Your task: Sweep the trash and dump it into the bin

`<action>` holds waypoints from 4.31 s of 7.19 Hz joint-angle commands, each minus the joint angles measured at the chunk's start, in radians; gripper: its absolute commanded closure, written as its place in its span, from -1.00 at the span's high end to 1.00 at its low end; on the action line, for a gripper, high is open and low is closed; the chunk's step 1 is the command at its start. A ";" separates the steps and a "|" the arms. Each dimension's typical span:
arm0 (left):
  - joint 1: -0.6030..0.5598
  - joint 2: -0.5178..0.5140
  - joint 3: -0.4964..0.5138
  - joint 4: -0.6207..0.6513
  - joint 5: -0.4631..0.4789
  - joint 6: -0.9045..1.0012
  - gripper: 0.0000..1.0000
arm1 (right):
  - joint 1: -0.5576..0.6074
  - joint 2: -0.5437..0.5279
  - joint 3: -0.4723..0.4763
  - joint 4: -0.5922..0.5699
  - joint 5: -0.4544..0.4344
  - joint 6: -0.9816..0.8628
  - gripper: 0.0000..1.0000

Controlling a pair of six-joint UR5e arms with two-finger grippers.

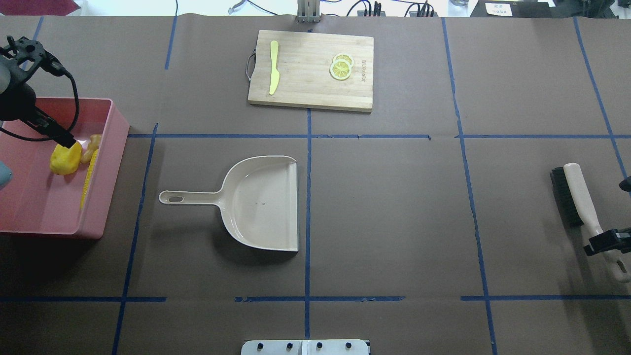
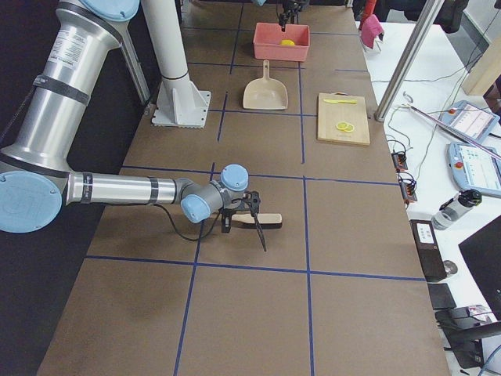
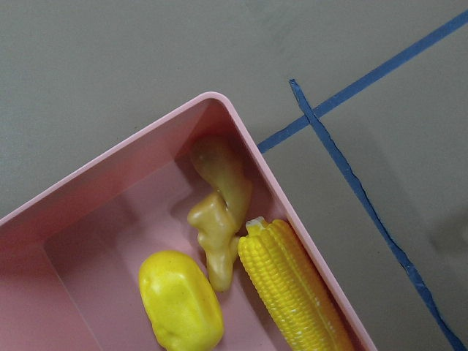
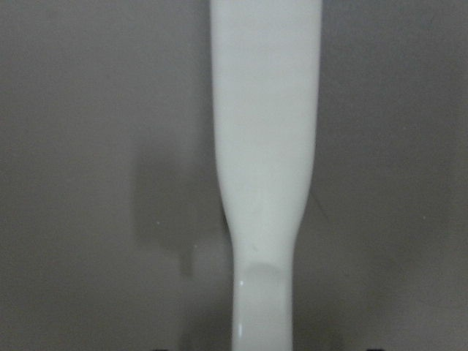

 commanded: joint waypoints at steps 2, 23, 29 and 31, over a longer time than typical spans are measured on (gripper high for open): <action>-0.127 0.043 0.006 0.001 -0.023 0.005 1.00 | 0.204 0.007 0.049 -0.021 0.017 -0.028 1.00; -0.422 0.193 0.219 0.013 -0.201 0.144 1.00 | 0.574 0.243 -0.062 -0.668 -0.029 -0.726 1.00; -0.427 0.196 0.152 0.027 -0.206 0.131 1.00 | 0.565 0.255 -0.112 -0.618 -0.030 -0.725 1.00; -0.428 0.184 0.144 0.025 -0.199 0.130 1.00 | 0.564 0.257 -0.111 -0.618 -0.026 -0.720 1.00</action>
